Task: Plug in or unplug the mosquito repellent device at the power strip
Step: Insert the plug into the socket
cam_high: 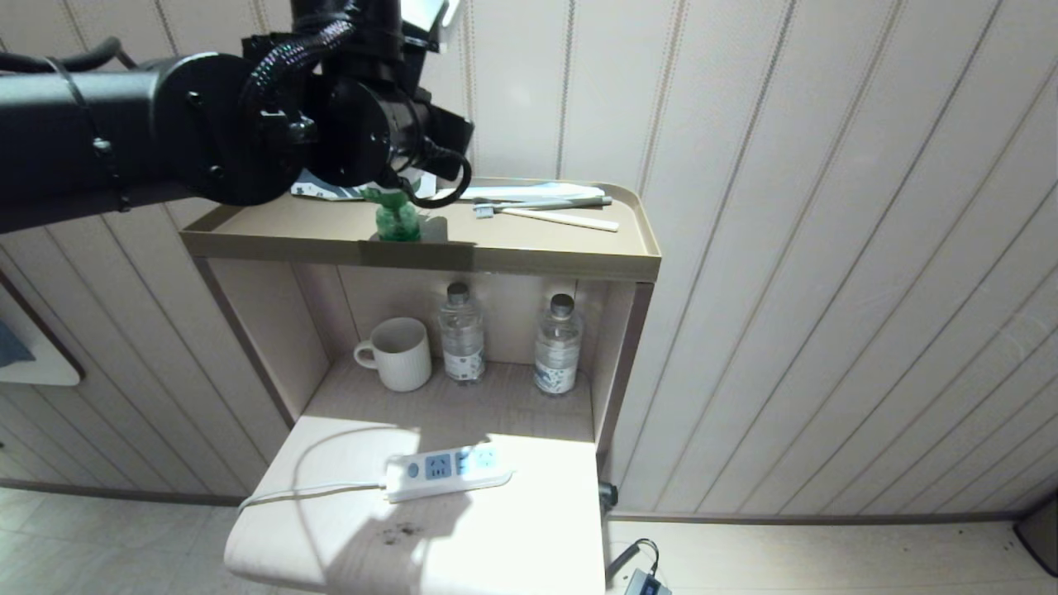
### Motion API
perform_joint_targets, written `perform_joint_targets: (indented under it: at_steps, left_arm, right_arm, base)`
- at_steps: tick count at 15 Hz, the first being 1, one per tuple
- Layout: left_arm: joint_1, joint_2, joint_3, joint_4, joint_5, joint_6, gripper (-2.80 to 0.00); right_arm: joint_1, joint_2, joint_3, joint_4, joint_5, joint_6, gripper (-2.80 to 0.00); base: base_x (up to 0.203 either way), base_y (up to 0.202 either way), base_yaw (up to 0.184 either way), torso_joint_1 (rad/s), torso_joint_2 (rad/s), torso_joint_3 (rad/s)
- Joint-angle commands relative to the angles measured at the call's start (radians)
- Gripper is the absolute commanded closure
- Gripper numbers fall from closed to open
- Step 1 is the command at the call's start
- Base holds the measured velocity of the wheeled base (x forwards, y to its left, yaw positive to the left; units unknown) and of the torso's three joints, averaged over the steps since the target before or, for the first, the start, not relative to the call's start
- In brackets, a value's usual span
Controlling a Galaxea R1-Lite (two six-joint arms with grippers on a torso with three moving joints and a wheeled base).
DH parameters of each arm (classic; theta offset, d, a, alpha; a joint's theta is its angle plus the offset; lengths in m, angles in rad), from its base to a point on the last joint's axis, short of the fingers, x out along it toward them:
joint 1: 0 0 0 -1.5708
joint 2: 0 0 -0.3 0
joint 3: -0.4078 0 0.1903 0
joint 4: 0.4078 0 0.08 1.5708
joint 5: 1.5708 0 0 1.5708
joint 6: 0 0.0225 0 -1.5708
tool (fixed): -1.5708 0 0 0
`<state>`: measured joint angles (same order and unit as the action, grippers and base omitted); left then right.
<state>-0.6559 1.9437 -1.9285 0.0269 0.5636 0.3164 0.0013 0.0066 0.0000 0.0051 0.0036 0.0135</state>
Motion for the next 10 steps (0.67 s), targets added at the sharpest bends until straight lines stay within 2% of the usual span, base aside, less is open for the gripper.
perform_joint_targets:
  at_steps: [1,4,8,9,10]
  left_arm:
    - [-0.005,-0.056,0.001,-0.015,0.017,0.003,0.0]
    - [-0.011,-0.203,0.02,-0.007,0.02,-0.014,0.0]
    - [0.002,-0.363,0.285,0.001,-0.023,-0.224,0.0]
    - [0.009,-0.412,0.342,-0.003,-0.041,-0.281,-2.8]
    - [0.019,-0.457,0.386,-0.005,-0.067,-0.32,-2.8]
  right_arm:
    - [0.0,0.0,0.0,0.001,0.0,0.0,0.0]
    - [0.0,0.0,0.0,0.0,0.001,0.0,0.0]
    - [0.0,0.0,0.0,0.001,0.001,0.0,0.0]
    - [0.0,0.0,0.0,-0.001,0.0,0.0,0.0]
    - [0.0,0.0,0.0,0.001,0.001,0.0,0.0]
  base:
    - [0.0,0.0,0.0,0.0,0.0,0.0]
    - [0.0,0.0,0.0,0.0,0.0,0.0]
    - [0.0,0.0,0.0,0.0,0.0,0.0]
    - [0.0,0.0,0.0,0.0,0.0,0.0]
    - [0.0,0.0,0.0,0.0,0.0,0.0]
